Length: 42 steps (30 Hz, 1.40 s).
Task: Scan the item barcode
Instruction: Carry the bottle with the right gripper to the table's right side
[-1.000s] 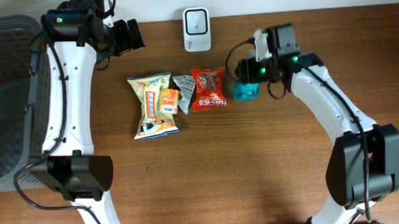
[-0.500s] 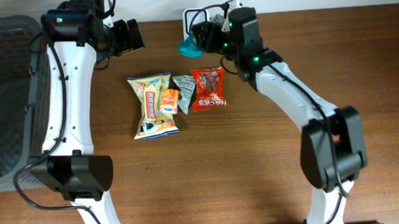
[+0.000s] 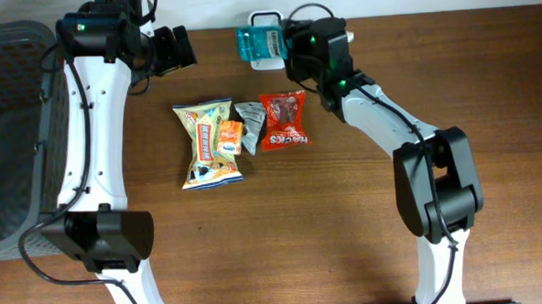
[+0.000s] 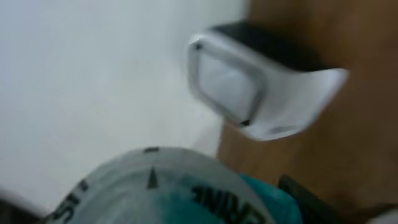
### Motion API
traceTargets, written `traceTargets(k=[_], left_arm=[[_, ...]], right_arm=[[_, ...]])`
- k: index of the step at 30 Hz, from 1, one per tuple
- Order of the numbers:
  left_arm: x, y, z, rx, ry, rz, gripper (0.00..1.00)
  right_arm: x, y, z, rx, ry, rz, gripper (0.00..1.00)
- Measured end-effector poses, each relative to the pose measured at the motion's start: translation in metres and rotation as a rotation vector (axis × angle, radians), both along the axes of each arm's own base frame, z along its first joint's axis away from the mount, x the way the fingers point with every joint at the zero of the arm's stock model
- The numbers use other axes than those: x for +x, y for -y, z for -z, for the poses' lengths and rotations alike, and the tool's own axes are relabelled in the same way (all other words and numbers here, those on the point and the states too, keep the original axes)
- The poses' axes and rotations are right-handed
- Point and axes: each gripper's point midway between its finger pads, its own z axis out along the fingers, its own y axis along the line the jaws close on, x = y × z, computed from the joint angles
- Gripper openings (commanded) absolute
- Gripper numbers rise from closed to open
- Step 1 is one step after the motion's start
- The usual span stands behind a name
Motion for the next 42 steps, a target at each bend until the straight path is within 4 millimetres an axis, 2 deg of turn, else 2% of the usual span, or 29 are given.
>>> traceTargets(k=[3, 5, 8, 11, 18, 21, 24, 26, 29, 31, 35, 38, 40, 41, 42], left_arm=[[0.0, 0.0, 0.0, 0.0, 0.0, 0.0, 0.99], [0.0, 0.0, 0.0, 0.0, 0.001, 0.0, 0.99], [0.0, 0.0, 0.0, 0.0, 0.0, 0.0, 0.99], [0.0, 0.0, 0.0, 0.0, 0.0, 0.0, 0.99], [0.0, 0.0, 0.0, 0.0, 0.0, 0.0, 0.99], [0.0, 0.0, 0.0, 0.0, 0.0, 0.0, 0.99], [0.0, 0.0, 0.0, 0.0, 0.0, 0.0, 0.99], [0.0, 0.0, 0.0, 0.0, 0.0, 0.0, 0.99], [0.0, 0.0, 0.0, 0.0, 0.0, 0.0, 0.99], [0.0, 0.0, 0.0, 0.0, 0.0, 0.0, 0.99], [0.0, 0.0, 0.0, 0.0, 0.0, 0.0, 0.99], [0.0, 0.0, 0.0, 0.0, 0.0, 0.0, 0.99], [0.0, 0.0, 0.0, 0.0, -0.001, 0.0, 0.99], [0.0, 0.0, 0.0, 0.0, 0.001, 0.0, 0.99], [0.0, 0.0, 0.0, 0.0, 0.002, 0.0, 0.99]], right_arm=[[0.013, 0.011, 0.014, 0.087, -0.019, 0.062, 0.67], [0.028, 0.008, 0.018, 0.199, 0.039, 0.063, 0.66], [0.03, -0.002, 0.038, 0.258, 0.004, 0.044, 0.66], [0.028, -0.012, 0.045, 0.279, -0.018, 0.031, 0.66], [0.035, -0.021, 0.021, 0.3, 0.046, -0.008, 0.67], [0.041, -0.024, 0.002, 0.264, 0.11, -0.037, 0.67], [0.05, -0.026, -0.026, 0.226, 0.179, -0.063, 0.7], [0.053, -0.025, -0.035, 0.17, 0.224, -0.088, 0.75], [0.058, -0.017, -0.049, 0.063, 0.304, -0.133, 0.75], [0.066, 0.0, -0.06, -0.028, 0.339, -0.164, 0.75], [0.078, 0.067, -0.057, -0.178, 0.323, -0.173, 0.75], [0.079, 0.137, -0.049, -0.271, 0.284, -0.153, 0.75], [0.066, 0.195, -0.044, -0.339, 0.204, -0.124, 0.75], [0.059, 0.215, -0.043, -0.362, 0.166, -0.113, 0.75], [0.044, 0.25, -0.046, -0.397, 0.112, -0.088, 0.75]])
